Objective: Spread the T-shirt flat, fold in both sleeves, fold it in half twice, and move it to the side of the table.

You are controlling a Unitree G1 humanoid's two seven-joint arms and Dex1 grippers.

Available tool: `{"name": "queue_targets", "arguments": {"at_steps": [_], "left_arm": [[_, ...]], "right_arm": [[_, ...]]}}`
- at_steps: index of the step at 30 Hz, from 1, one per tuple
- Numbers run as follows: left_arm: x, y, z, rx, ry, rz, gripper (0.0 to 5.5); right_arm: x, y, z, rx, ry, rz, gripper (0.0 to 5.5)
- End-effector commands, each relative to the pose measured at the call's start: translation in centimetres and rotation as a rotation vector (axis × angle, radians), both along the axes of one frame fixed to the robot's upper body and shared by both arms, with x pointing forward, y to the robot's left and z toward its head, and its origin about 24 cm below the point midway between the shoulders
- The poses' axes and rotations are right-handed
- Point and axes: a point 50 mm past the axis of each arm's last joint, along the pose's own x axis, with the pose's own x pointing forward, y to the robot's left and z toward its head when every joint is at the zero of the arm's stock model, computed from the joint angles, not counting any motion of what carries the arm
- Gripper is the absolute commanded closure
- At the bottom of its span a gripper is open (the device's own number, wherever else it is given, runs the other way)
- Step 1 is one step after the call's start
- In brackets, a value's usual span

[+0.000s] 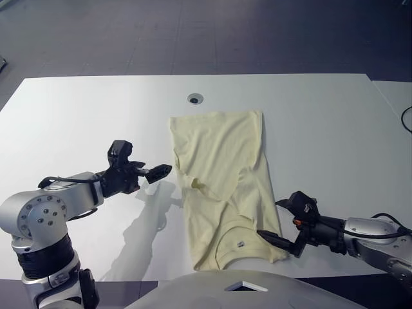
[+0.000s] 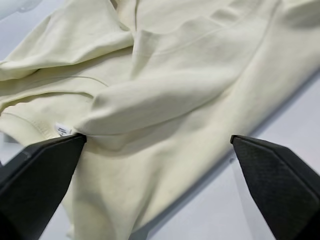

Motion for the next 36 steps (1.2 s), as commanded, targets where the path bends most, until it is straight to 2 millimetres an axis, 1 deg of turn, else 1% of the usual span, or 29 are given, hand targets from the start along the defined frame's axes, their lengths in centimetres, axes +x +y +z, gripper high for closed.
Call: {"name": "queue_targets", "arguments": {"at_steps": [1, 4, 5, 6, 8, 9, 11, 15, 17, 20, 24, 27, 30, 33, 36], "left_arm": [[-0.7, -0.5, 1.7, 0.086, -0.184, -0.141, 0.1], [-2.0, -0.1, 2.4, 0.244, -0.342, -0.284, 0.1], [-2.8, 0.1, 2.3, 0.31, -0.373, -0.376, 0.1], [-3.7, 0.2, 2.1, 0.361, -0.385, -0.47, 0.1], [-5.4, 0.6, 1.0, 0.47, -0.38, -0.642, 0.1], [-6.2, 0.8, 0.2, 0.524, -0.366, -0.717, 0.1], [-7.3, 0.8, -1.1, 0.586, -0.357, -0.835, 0.1], [-9.6, -0.1, -3.6, 0.618, -0.4, -1.02, 0.1], [-10.7, -0.7, -4.6, 0.632, -0.427, -1.096, 0.1], [-11.8, -1.3, -6.0, 0.649, -0.478, -1.159, 0.1], [-12.5, -2.1, -7.3, 0.673, -0.557, -1.207, 0.1], [-12.9, -2.7, -8.3, 0.672, -0.586, -1.251, 0.1], [-12.9, -3.4, -8.7, 0.652, -0.605, -1.253, 0.6], [-12.8, -3.6, -8.9, 0.666, -0.631, -1.27, 1.12], [-12.9, -3.8, -9.6, 0.672, -0.638, -1.294, 1.75]], "right_arm": [[2.1, -1.6, 1.9, -0.025, -0.126, -0.049, 0.11], [4.3, -3.0, 4.8, -0.031, -0.337, -0.063, 0.11], [4.6, -3.3, 5.6, -0.04, -0.408, -0.036, 0.11], [4.6, -3.6, 5.9, -0.063, -0.451, 0.003, 0.11], [4.2, -4.5, 5.2, -0.17, -0.459, 0.134, 0.11], [3.8, -5.2, 4.3, -0.235, -0.438, 0.222, 0.11], [3.0, -6.6, 2.6, -0.303, -0.376, 0.346, 0.11], [1.4, -9.7, 0.1, -0.43, -0.318, 0.601, 0.11], [0.7, -10.3, -0.7, -0.465, -0.308, 0.721, 0.11], [0.0, -10.0, -1.6, -0.437, -0.328, 0.806, 0.11], [-0.9, -8.5, -2.7, -0.38, -0.385, 0.887, 0.11], [-1.2, -7.3, -3.5, -0.349, -0.434, 0.906, 0.11], [-0.7, -5.7, -3.7, -0.314, -0.497, 0.899, 0.1], [-0.6, -4.6, -4.0, -0.29, -0.524, 0.889, 0.1], [-0.9, -3.8, -4.2, -0.26, -0.522, 0.894, 0.62]]}}
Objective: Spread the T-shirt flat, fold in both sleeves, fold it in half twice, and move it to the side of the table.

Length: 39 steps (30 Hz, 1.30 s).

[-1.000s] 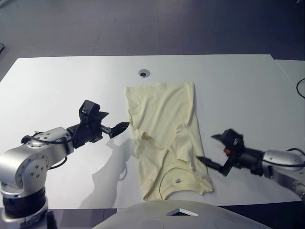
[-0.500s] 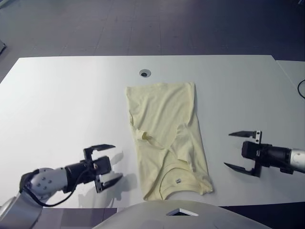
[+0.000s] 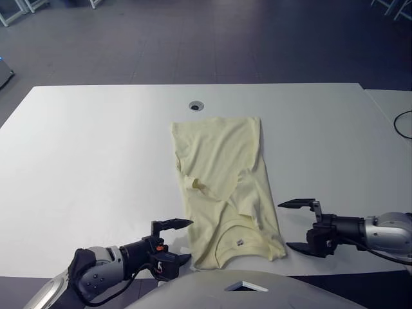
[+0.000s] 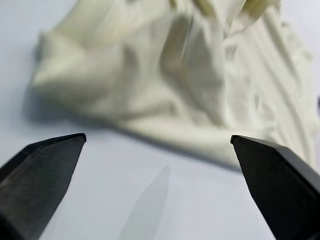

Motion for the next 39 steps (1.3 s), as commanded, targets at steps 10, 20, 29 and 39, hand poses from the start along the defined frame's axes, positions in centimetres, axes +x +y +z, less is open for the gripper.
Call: {"name": "queue_targets", "arguments": {"at_steps": [10, 20, 29, 39], "left_arm": [[-1.8, 0.1, -6.2, 0.183, 0.036, -0.024, 3.53], [-2.0, 1.4, -8.0, 0.203, 0.045, -0.083, 4.86], [-1.4, 2.8, -7.0, 0.165, 0.105, -0.161, 5.49], [3.0, 2.9, 0.8, 0.115, 0.233, -0.175, 5.5]], "right_arm": [[-1.0, 0.9, -1.7, -0.034, 0.093, 0.018, 2.19], [-0.5, 1.7, -1.4, 0.01, 0.049, 0.052, 3.9], [0.8, 3.1, -0.2, 0.129, 0.084, 0.017, 5.49], [0.5, 3.9, 1.8, 0.215, 0.245, -0.018, 5.5]]}}
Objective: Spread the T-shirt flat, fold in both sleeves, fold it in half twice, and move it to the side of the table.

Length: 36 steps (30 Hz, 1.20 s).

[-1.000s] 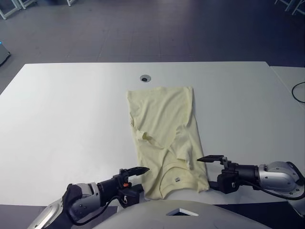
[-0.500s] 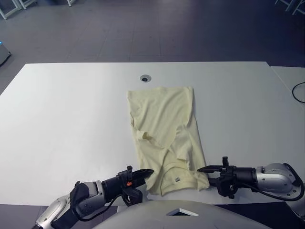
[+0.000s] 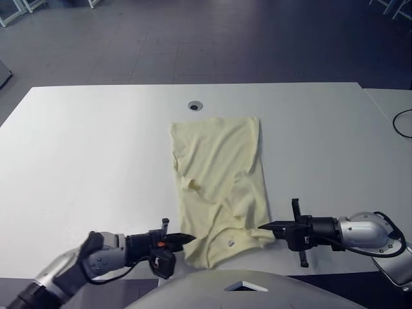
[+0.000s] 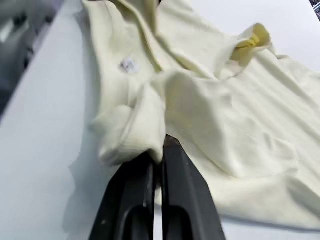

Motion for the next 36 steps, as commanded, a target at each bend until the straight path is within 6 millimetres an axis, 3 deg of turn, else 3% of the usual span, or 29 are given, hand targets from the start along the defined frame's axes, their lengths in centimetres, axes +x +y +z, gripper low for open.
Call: {"name": "queue_targets", "arguments": {"at_steps": [1, 7, 12, 19, 25, 36], "left_arm": [[0.8, 0.5, 2.8, 0.101, 0.173, 0.003, 5.5], [0.7, -1.4, 6.0, -0.003, 0.409, 0.058, 5.5], [0.8, -2.1, 7.4, -0.067, 0.557, 0.101, 5.5], [1.6, -1.4, 8.2, -0.109, 0.694, 0.14, 5.5], [5.3, 0.0, 9.1, -0.226, 0.713, 0.235, 5.5], [13.6, 1.3, 9.9, -0.308, 0.723, 0.315, 5.5]], "right_arm": [[-0.2, 0.3, 1.5, 0.024, 0.073, 0.005, 5.5], [-0.6, 1.3, 3.1, 0.092, 0.233, -0.005, 5.5], [-1.5, 1.2, 3.8, 0.1, 0.439, -0.006, 5.5], [0.5, 0.5, 5.3, 0.163, 0.593, -0.077, 5.5], [4.7, 0.9, 6.1, 0.263, 0.638, -0.126, 5.5], [15.3, 1.8, 6.2, 0.312, 0.664, -0.259, 5.5]]}}
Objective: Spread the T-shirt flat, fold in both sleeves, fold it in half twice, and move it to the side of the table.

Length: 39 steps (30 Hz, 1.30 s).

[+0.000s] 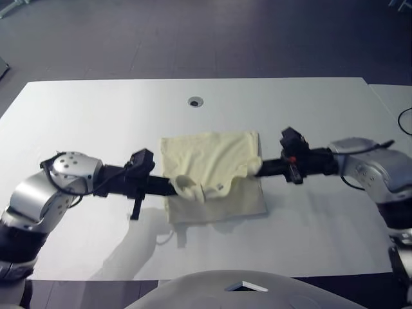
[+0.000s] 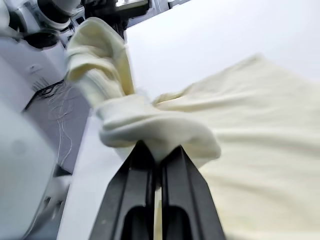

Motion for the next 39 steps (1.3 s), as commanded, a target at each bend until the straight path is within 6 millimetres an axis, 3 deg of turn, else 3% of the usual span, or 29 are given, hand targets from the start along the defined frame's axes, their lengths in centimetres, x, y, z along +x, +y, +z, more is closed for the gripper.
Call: {"name": "queue_targets", "arguments": {"at_steps": [1, 9, 15, 20, 29, 39], "left_arm": [[3.2, 0.1, 0.1, 0.004, 0.007, 0.027, 5.5], [8.0, -0.2, -1.2, 0.019, 0.026, 0.104, 5.5], [10.4, 0.1, -1.7, 0.014, 0.025, 0.198, 5.5], [12.1, -0.1, -2.5, 0.03, 0.026, 0.289, 5.5], [12.8, 0.1, -4.5, 0.076, 0.069, 0.379, 5.5], [13.6, -0.1, -5.0, 0.07, 0.136, 0.526, 5.5]], "right_arm": [[3.3, 0.1, 0.1, -0.014, 0.009, -0.037, 5.5], [7.8, 0.8, -0.8, -0.029, 0.008, -0.116, 5.5], [9.3, 2.1, -1.5, -0.011, 0.0, -0.152, 5.5], [9.9, 1.9, -2.3, -0.024, 0.0, -0.233, 5.5], [10.2, 0.7, -4.4, -0.133, -0.021, -0.383, 5.5], [10.2, 1.1, -5.6, -0.182, -0.045, -0.438, 5.5]]}}
